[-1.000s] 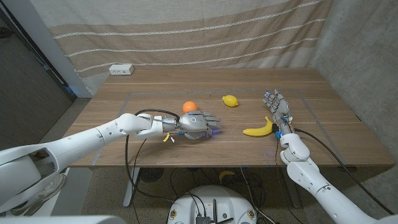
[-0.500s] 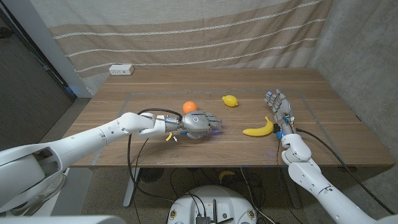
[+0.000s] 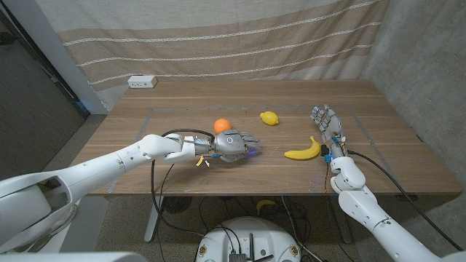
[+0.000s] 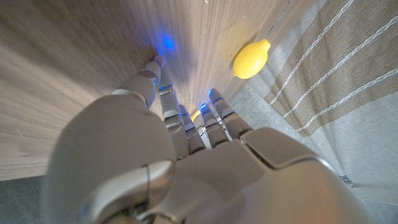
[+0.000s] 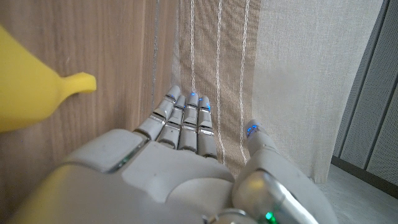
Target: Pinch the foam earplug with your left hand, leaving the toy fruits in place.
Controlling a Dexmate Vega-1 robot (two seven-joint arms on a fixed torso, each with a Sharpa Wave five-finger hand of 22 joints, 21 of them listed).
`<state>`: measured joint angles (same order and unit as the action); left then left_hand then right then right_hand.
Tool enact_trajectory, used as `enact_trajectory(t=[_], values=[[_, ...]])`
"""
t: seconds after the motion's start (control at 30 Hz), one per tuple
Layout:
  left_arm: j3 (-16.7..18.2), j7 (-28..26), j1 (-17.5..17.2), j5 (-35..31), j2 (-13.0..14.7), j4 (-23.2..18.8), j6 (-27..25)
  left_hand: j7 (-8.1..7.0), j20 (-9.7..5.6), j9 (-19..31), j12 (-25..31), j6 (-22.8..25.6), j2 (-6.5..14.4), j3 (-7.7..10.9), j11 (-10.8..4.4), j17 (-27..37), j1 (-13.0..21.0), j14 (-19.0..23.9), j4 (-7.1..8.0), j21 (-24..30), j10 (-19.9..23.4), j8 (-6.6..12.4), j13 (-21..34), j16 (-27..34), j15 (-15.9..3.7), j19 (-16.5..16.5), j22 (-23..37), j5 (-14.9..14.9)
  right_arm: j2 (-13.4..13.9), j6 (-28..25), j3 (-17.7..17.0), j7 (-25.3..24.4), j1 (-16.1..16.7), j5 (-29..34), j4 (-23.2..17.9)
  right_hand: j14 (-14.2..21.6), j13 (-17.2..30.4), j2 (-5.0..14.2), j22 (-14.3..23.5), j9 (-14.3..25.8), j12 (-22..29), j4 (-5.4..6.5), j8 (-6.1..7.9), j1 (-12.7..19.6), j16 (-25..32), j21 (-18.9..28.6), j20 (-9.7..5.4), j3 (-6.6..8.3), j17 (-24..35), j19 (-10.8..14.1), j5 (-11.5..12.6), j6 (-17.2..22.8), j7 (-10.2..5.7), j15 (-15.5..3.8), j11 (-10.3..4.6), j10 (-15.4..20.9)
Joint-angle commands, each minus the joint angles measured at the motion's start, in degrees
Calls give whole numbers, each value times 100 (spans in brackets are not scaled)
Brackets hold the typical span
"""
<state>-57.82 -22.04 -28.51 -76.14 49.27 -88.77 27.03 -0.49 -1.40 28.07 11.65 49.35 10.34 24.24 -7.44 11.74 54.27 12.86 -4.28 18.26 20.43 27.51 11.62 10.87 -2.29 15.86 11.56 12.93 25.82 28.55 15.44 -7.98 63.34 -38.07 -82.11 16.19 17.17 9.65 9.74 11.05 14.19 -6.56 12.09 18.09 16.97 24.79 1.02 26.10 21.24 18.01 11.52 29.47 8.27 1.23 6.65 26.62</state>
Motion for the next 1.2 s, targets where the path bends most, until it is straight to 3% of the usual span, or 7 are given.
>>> enact_trajectory(t=[0.03, 0.1, 0.27, 0.97, 1.03, 1.2], values=[[157, 138, -257, -36, 16, -229, -435, -199, 36, 871, -12, -845, 113, 95, 196, 68, -258, -73, 340, 108, -77, 474, 72, 66, -364, -38, 76, 300, 14, 41, -27, -31, 62, 30, -51, 30, 12, -20, 25, 32, 36, -5, 10, -70, 7, -27, 10, -2, 14, 33, 10, 39, 7, 21, 6, 35], [183, 168, -283, -28, 8, -261, -504, -182, 31, 1262, -10, -1085, 128, 172, 258, 89, -334, -96, 501, 158, -131, 722, 96, 74, -322, -51, 106, 429, 15, 51, -32, -19, 75, 18, -58, 28, 12, -21, 25, 32, 37, -4, 10, -74, 6, -30, 11, -3, 13, 38, 9, 41, 13, 16, 15, 41], [216, 282, -311, -6, 4, -334, -569, -207, 53, 1691, 0, -1368, 136, 260, 314, 112, -412, -143, 690, 211, -185, 986, 126, 77, -251, -96, 139, 571, 20, 69, -42, -34, 99, 33, -74, 29, 15, -24, 25, 32, 35, -1, 9, -85, 5, -41, 13, -7, 13, 42, 6, 44, 9, 19, 8, 41], [706, -313, -689, 700, -228, -394, -1223, -167, 82, 2297, 82, -1594, 106, 396, 303, 124, -468, -77, 847, 318, -56, 1450, 185, 112, -255, -79, 161, 739, 14, 126, -48, 29, 86, 26, -46, 30, 21, -29, 26, 32, 28, 7, 1, -121, -3, -83, 20, -19, 8, 57, -2, 46, 24, 25, 26, 47], [731, -364, -705, 742, -248, -400, -1267, -197, 84, 2425, 94, -1543, 96, 420, 293, 123, -481, -62, 869, 340, -33, 1589, 199, 115, -253, -80, 162, 767, 20, 127, -52, 24, 92, 32, -54, 32, 21, -29, 26, 32, 26, 8, 1, -124, -3, -87, 16, -20, 7, 60, -3, 48, 27, 21, 25, 47], [784, -424, -733, 904, -287, -410, -1295, -190, 80, 2549, 112, -1600, 95, 446, 265, 124, -490, -32, 887, 362, 7, 1686, 212, 124, -270, -77, 163, 793, 25, 132, -57, 29, 97, 30, -60, 34, 22, -29, 26, 32, 24, 9, -2, -133, -5, -98, 16, -22, 6, 69, -5, 48, 15, 12, 21, 49]])
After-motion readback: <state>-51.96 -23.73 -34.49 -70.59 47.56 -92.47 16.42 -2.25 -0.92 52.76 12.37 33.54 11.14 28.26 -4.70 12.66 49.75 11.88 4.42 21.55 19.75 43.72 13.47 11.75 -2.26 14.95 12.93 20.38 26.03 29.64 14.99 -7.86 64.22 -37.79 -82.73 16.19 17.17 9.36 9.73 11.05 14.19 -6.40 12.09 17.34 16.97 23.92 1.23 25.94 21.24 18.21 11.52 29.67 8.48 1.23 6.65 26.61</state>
